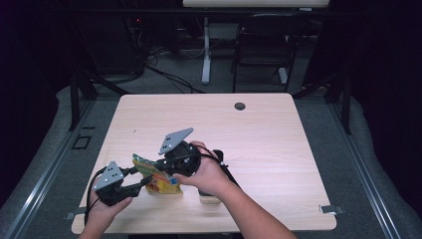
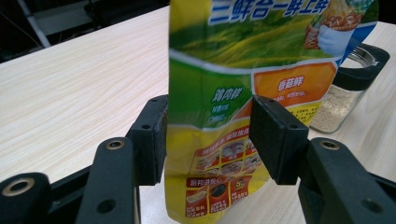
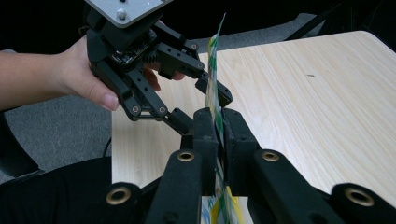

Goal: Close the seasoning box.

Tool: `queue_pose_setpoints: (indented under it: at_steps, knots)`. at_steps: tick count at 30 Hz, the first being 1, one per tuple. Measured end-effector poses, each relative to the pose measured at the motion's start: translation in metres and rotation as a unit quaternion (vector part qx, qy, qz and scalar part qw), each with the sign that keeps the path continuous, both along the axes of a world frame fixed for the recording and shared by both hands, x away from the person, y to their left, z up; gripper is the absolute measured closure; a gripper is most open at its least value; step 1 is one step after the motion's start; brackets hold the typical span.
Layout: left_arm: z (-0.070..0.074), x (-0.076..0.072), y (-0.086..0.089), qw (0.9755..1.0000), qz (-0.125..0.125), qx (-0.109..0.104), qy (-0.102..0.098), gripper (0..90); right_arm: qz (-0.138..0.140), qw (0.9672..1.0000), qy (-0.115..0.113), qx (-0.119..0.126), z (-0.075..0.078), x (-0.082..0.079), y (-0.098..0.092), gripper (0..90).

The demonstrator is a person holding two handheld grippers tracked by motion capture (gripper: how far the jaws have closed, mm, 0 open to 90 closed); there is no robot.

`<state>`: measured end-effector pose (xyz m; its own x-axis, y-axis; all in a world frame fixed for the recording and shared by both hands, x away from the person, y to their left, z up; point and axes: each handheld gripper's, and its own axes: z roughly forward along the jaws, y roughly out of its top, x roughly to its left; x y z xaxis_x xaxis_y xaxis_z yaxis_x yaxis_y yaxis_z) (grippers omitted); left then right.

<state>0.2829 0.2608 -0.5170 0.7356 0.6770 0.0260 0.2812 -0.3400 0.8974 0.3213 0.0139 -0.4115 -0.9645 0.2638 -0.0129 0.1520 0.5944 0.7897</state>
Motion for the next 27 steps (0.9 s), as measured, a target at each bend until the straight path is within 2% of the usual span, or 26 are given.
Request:
queue_pose_setpoints:
  at_steps: [7,13,17,27]
  knots:
    - [-0.002,0.001,0.005,0.9999,0.012,0.0,0.005,47.3,-0.005,1.0,0.001,0.003,0.0,0.0,0.003,82.2]
    - [-0.004,0.004,0.013,0.9995,0.027,-0.013,0.012,43.6,-0.009,0.9999,0.0,0.008,0.0,0.001,0.006,77.3]
    - [-0.004,0.005,0.017,0.9993,0.032,-0.017,0.012,42.7,-0.007,1.0,0.0,0.006,0.0,0.001,0.007,74.2]
    - [0.0,0.004,0.026,0.9987,0.043,-0.025,0.006,42.5,-0.014,0.9996,-0.003,0.025,0.006,0.0,0.004,68.3]
